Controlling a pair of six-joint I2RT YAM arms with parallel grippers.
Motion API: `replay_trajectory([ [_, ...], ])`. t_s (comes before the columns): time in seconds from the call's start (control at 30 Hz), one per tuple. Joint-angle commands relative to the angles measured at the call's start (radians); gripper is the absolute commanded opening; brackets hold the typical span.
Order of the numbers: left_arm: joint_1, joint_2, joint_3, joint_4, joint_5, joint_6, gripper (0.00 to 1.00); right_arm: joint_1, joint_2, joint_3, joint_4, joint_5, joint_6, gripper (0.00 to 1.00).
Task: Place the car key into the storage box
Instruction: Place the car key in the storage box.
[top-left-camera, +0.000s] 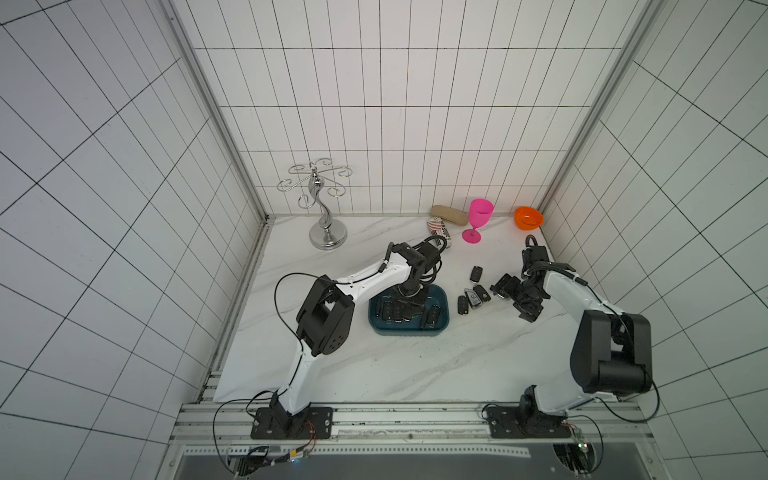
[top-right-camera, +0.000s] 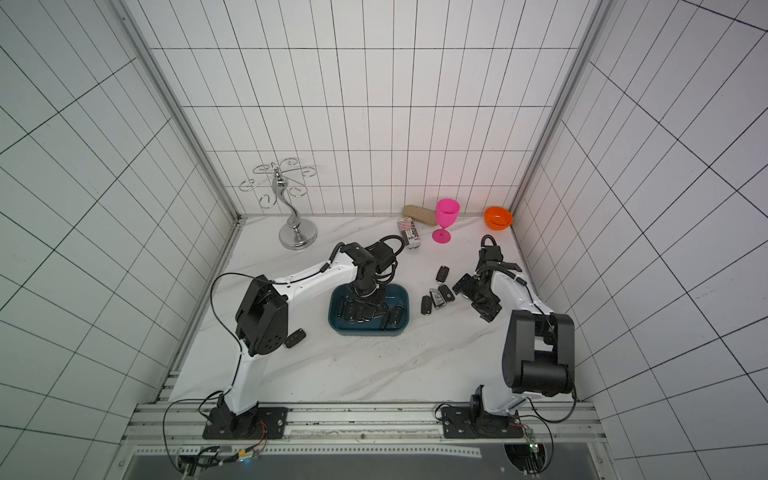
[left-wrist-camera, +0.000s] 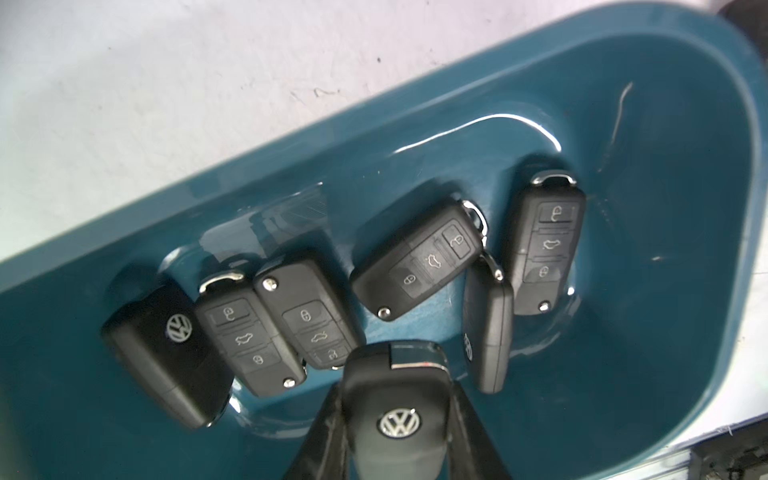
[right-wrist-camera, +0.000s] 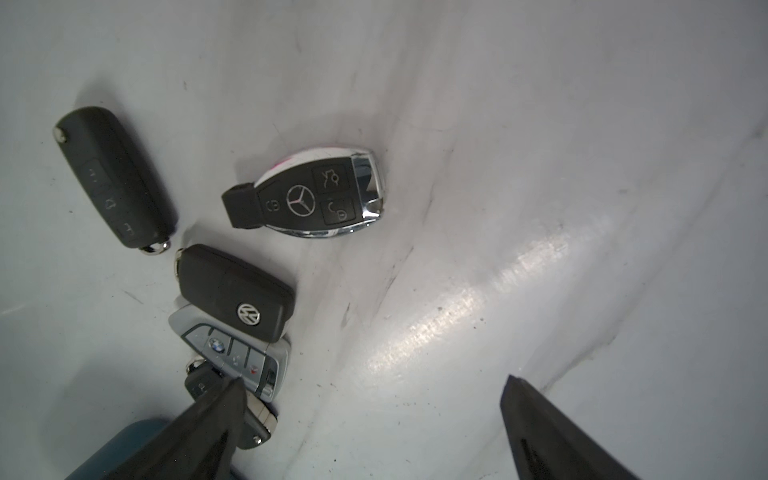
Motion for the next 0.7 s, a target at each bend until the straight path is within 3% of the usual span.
replay_trajectory([
  [0.0,0.008,0.025,0.027,0.011,-0.014,0.02,0.0,-0.01,0.034,0.076,-0.069,0.032,0.057,0.99],
  [0.2,0.029,0.023,-0.008,0.048,0.024,0.026,0.12,-0.007,0.083,0.163,-0.094,0.003,0.227,0.99],
  [0.4,0.045,0.012,-0.041,0.076,0.038,0.031,0.22,-0.002,0.174,0.324,-0.244,0.038,0.432,0.99],
  [0.67,0.059,0.02,-0.053,0.096,0.046,0.032,0.22,0.01,0.253,0.386,-0.24,0.039,0.576,1.0],
])
